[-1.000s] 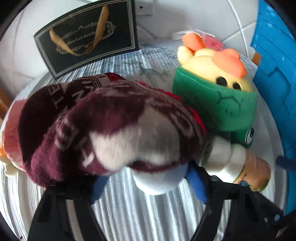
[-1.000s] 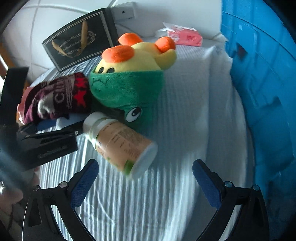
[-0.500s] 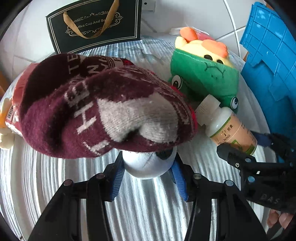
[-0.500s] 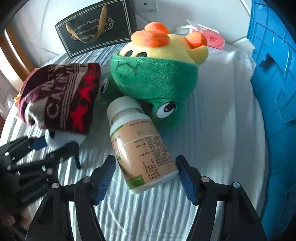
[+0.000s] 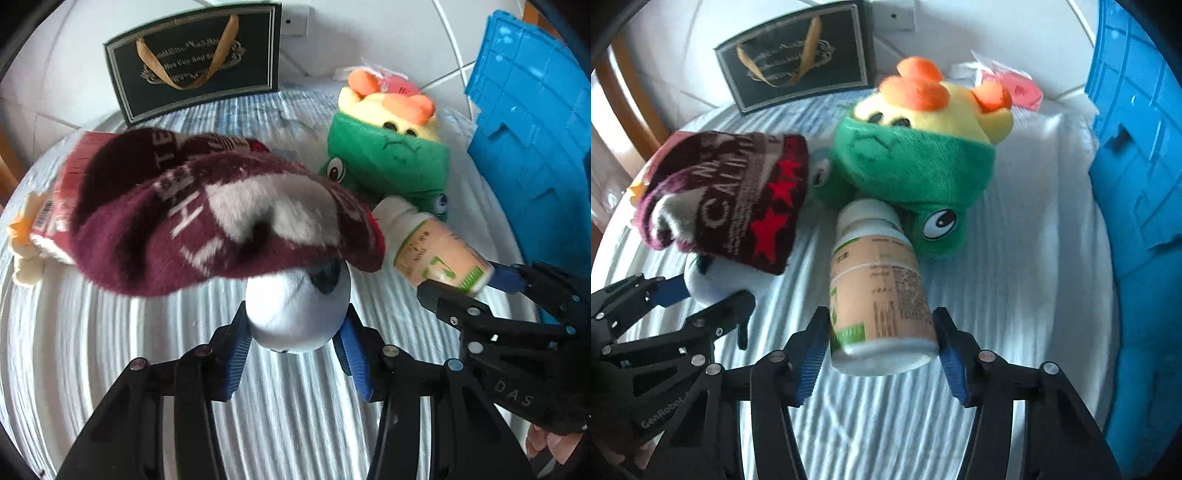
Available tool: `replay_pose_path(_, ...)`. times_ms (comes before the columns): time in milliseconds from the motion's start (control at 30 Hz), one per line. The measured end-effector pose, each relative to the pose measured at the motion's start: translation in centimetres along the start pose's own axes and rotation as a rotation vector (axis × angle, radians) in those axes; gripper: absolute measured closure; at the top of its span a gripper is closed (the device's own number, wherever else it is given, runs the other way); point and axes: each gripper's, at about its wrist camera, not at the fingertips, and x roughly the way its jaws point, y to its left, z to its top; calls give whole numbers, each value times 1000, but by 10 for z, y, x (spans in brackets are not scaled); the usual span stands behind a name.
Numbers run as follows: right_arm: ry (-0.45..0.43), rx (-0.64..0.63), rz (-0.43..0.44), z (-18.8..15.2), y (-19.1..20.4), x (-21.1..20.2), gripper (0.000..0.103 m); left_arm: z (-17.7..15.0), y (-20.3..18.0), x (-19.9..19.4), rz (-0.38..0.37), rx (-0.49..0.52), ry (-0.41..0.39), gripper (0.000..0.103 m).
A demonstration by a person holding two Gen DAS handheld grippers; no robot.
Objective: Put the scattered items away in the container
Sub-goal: 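Grasp the white round plush with the left tool while the right tool grasps the white pill bottle, then lift the white plush and pill bottle and carry them over the crate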
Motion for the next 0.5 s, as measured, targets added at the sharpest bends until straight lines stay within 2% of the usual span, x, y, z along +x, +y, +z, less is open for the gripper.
replay_pose_path(267,-75,-33,12,-17,27,-59,50,-19,1,-79,-1,6,-131,59)
replay_pose_path(500,-153,-58,26,-30,52,-107,50,-31,8,-131,4,7,-207,61)
